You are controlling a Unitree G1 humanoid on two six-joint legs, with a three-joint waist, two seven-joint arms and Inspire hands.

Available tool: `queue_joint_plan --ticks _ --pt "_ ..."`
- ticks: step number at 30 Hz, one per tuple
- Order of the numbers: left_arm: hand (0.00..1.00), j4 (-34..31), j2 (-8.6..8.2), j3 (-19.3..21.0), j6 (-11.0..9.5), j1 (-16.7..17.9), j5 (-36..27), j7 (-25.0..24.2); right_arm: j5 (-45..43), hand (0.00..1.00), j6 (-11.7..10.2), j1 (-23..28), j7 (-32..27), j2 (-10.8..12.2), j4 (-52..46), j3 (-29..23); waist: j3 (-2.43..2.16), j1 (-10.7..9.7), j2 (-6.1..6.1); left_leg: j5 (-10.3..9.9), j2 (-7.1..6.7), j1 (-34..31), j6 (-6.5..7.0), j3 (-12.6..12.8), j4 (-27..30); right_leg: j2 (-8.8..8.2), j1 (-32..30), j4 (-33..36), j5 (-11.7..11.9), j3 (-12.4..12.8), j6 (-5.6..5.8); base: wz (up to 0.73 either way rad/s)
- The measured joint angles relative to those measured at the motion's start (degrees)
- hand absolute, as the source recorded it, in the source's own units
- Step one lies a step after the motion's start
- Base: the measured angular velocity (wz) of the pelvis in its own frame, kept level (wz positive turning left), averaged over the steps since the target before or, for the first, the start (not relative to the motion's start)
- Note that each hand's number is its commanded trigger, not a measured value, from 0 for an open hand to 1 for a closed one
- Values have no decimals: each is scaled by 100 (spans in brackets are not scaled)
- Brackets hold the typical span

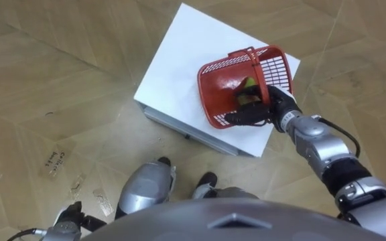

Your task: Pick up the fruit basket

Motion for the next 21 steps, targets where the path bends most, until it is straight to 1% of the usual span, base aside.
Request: queue_joint_plan --ticks 5,13,15,19,21 --pt "0 2 -51 0 -69 0 0 30 0 0 -60 0 19 0 -16 -4 26 -4 46 -2 -2 -1 3 12 9 -6 -1 3 0 6 0 0" --pt "0 84 -65 0 -98 0 -16 30 6 0 -75 0 75 -1 -21 -5 15 -16 84 -3 19 53 6 93 -26 -8 9 5 0 41 1 -4" --pt "0 115 -65 1 -97 -1 -18 30 6 0 -75 0 76 -1 -24 -5 15 -16 85 -3 65 70 6 132 -35 -6 16 6 0 48 1 -4" --pt "0 133 -68 1 -96 -1 -17 30 -7 0 -76 5 75 -1 -31 -6 14 -32 100 -3 68 95 6 159 -34 -2 39 7 -1 60 1 0" --pt "0 132 -71 14 -97 -2 -7 30 -6 0 -76 116 47 -23 -255 -14 13 -39 100 -4 74 101 7 170 -32 -4 46 11 -1 65 1 0"
